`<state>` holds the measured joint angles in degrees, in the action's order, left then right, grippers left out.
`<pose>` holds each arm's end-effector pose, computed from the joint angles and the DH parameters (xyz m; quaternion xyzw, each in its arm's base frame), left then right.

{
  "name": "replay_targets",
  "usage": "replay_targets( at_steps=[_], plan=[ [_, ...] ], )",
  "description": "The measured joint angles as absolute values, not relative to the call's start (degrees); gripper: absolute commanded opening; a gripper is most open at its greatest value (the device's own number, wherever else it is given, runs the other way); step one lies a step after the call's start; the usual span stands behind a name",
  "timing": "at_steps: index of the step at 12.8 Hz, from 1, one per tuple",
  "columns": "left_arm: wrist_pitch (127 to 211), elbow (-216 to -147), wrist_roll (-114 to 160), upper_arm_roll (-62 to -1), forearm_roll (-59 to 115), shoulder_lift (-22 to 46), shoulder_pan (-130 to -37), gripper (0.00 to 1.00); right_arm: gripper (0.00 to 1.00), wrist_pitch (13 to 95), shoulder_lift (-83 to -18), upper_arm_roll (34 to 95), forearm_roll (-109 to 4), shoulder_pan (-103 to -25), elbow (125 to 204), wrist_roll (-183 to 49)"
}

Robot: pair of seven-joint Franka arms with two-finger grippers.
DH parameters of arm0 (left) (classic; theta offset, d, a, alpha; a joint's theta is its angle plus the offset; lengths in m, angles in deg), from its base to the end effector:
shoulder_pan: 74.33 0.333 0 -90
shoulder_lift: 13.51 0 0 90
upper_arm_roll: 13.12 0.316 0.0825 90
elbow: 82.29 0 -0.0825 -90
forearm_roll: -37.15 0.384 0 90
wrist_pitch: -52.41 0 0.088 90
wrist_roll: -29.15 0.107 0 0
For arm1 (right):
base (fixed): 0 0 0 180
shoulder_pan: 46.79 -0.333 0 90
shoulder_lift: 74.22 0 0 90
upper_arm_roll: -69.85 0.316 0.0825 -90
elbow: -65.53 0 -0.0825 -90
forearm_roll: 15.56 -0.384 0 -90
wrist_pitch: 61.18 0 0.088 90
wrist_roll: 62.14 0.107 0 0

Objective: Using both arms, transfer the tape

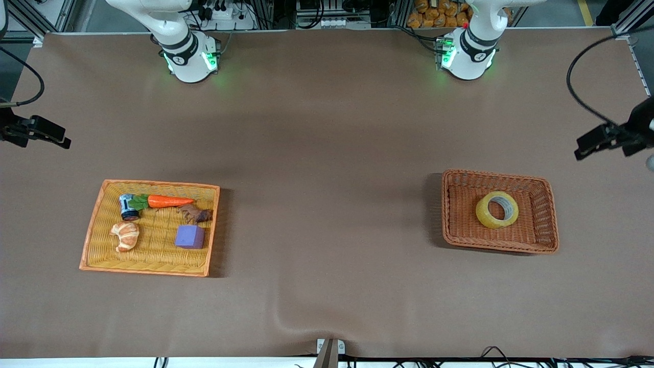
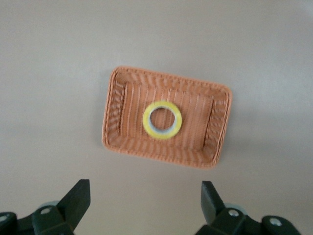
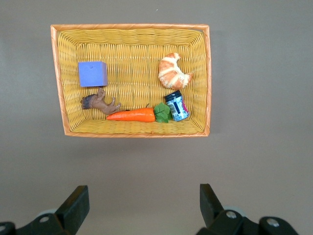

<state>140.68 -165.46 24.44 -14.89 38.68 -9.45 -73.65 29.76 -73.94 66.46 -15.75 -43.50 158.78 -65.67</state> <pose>0.5741 -0.0073 0.6380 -0.9994 -0.0322 -0.0097 0.0118 0.5517 -0.0642 0.5964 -0.9994 0.0275 0.0224 0.0035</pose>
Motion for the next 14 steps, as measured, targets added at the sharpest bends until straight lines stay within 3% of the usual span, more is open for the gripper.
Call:
replay_targets(
  at_steps=[4,14],
  plan=[
    [138.42,-166.57,24.23,-15.05,38.68,-12.63,-74.16,1.00,1.00,29.77,-73.93,66.46,-15.75,-43.50,158.78,-65.67],
    [138.39,-167.89,24.23,-15.08,38.68,-12.61,-74.48,1.00,1.00,29.77,-73.91,66.48,-15.75,-43.51,158.78,-65.67]
  ],
)
